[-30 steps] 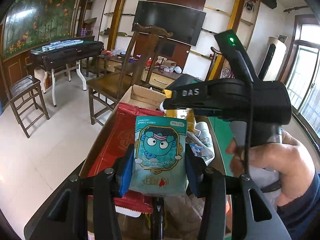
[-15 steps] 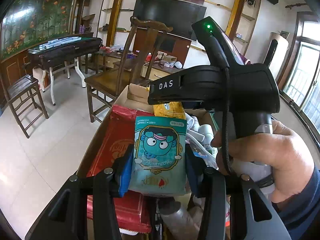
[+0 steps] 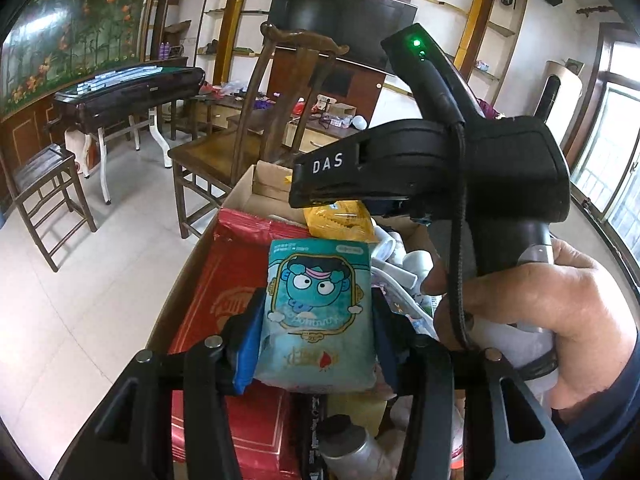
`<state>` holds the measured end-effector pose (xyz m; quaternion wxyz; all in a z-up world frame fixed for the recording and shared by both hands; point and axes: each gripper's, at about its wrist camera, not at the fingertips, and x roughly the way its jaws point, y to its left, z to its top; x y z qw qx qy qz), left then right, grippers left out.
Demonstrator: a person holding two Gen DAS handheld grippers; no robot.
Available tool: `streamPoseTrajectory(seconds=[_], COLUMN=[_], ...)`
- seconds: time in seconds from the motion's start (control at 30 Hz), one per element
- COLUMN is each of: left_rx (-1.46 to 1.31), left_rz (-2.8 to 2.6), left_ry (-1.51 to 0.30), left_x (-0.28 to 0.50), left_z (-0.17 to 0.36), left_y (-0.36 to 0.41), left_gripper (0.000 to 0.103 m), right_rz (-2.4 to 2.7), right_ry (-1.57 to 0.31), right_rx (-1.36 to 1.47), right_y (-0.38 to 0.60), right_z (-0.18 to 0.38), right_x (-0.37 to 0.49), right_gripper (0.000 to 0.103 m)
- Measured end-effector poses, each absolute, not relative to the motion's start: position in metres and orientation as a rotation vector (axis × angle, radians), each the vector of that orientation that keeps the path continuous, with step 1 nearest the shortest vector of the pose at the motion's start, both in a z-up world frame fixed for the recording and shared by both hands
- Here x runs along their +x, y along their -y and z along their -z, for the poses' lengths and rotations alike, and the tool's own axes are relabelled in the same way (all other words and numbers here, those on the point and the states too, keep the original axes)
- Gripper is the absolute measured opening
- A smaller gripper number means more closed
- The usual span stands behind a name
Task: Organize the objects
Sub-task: 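Open both grippers to drop the pouch and tissue pack into the tray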
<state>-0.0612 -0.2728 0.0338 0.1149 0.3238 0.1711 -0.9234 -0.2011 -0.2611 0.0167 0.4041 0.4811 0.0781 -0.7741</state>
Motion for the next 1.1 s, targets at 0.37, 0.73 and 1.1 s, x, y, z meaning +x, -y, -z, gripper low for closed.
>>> streamPoseTrajectory(seconds=[0.37,0.73,1.1], left_rx=[0.959,0.965,0.893], left_rz=[2.722,2.739,2.755], left_ry=[-0.522,-0.512,-0.375], left_x=[-0.065,-0.054,-0.017], left_z=[-0.031,-0.035,-0.053], left_y=[0.279,0.268,0.232], left_gripper=[0.060,0.073,0.092], right_rz=[1.961,1.987,2.060], right_ry=[-0.160,-0.152,-0.129], right_rx=[1.221,1.206,1.141], right_y=[0.250,0.227,0.176], right_z=[-0.021,-0.031,-0.056], right_x=[-0.200,-0.187,-0.151], right_gripper=[0.056,0.064,0.097])
